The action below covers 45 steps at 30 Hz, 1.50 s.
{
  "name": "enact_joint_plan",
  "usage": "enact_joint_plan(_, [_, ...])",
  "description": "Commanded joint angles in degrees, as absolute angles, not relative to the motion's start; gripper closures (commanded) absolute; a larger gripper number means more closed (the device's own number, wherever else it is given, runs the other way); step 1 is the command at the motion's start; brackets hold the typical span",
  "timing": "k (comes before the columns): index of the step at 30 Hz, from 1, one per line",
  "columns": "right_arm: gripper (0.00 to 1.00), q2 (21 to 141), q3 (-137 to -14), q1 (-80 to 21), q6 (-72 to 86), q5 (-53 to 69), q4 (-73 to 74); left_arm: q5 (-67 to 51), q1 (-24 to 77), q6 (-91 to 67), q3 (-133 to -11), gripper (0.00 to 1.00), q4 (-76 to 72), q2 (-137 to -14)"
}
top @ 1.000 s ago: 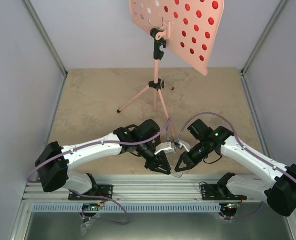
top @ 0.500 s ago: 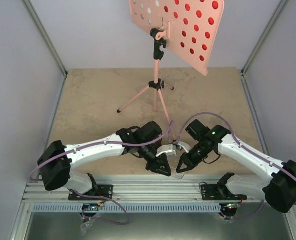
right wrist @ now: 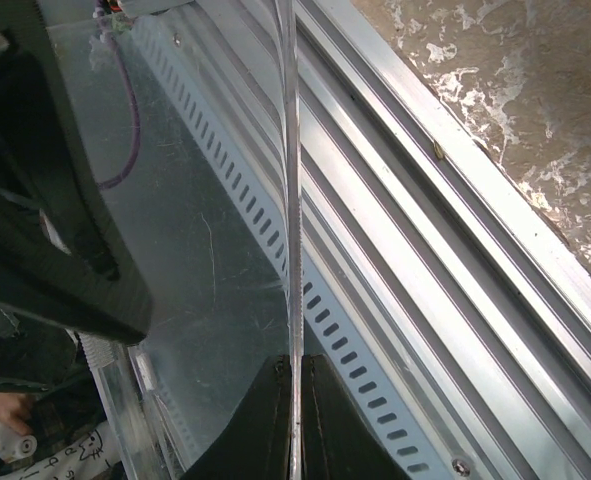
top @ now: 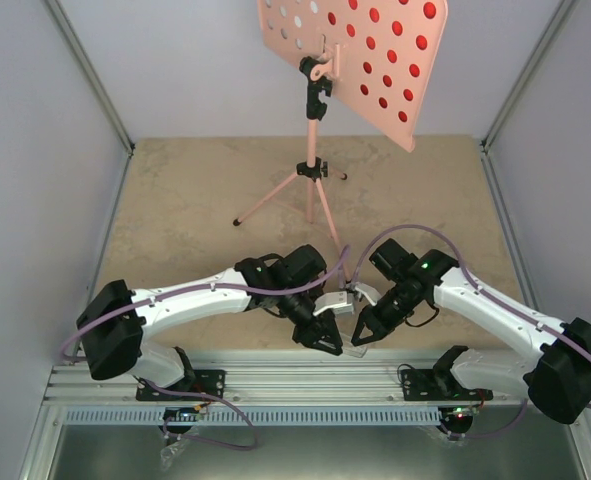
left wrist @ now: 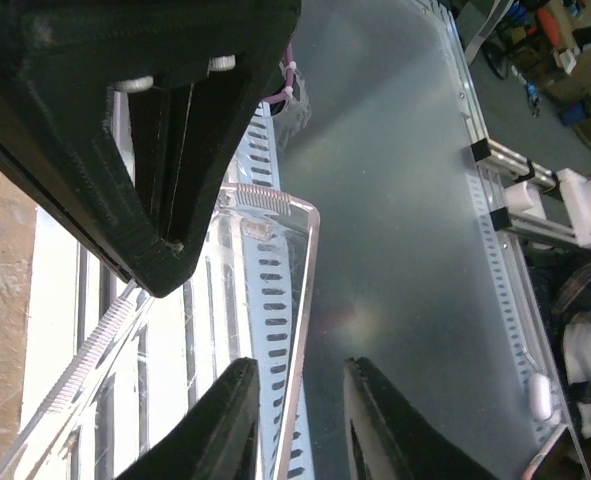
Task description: Pack up the instrument practice props
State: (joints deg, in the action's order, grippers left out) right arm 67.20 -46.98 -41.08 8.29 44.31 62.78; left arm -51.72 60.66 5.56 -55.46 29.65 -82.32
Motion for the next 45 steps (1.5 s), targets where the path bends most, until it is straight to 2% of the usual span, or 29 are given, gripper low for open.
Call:
enact_joint_plan(1, [1.0, 67.5, -48.7, -41.6, 7.7, 44.6, 62.6, -50.9, 61.3, 6.2, -56.7, 0.72, 30.1, -83.0])
enact_joint_plan(3, [0.99, 67.6, -48.7, -41.6, 7.6, 44.7, 62.6, -50.7, 61.5, 6.2, -56.8, 0.73, 30.3, -83.1])
enact_joint_plan(6, [1.0, 67.6, -48.7, -41.6, 7.6, 44.7, 62.5, -50.6, 61.6, 6.7, -57.0, 0.86, 30.4, -82.8])
enact_joint_plan(16, [1.0, 67.6, -48.3, -41.7, 7.9, 44.7, 61.5, -49.7, 62.0, 6.5, -57.0, 0.99, 29.9, -82.4])
enact_joint_plan(23, [0.98, 66.5, -48.2, -41.7, 9.5, 44.1, 60.1, -50.5, 62.1, 6.5, -57.0, 1.0, 29.8, -82.3])
enact_joint_plan(27, [0.75, 65.4, -48.7, -41.6, 9.9, 42.4, 60.1, -50.4, 62.1, 6.6, -57.1, 1.0, 29.8, -82.3])
enact_joint_plan(32, [0.36, 61.6, -49.9, -41.3, 13.0, 37.0, 57.8, -49.2, 62.1, 4.8, -57.3, 1.0, 28.7, -83.1])
enact_joint_plan(38, [0.03, 54.0, -51.8, -37.0, 18.0, 29.0, 52.5, -45.9, 62.1, -7.6, -54.8, 1.0, 16.8, -81.7])
enact_joint_plan(45, [0.02, 44.1, -48.3, -29.2, 24.6, 24.9, 41.3, -37.0, 62.1, -28.9, -43.9, 1.0, -10.7, -71.0])
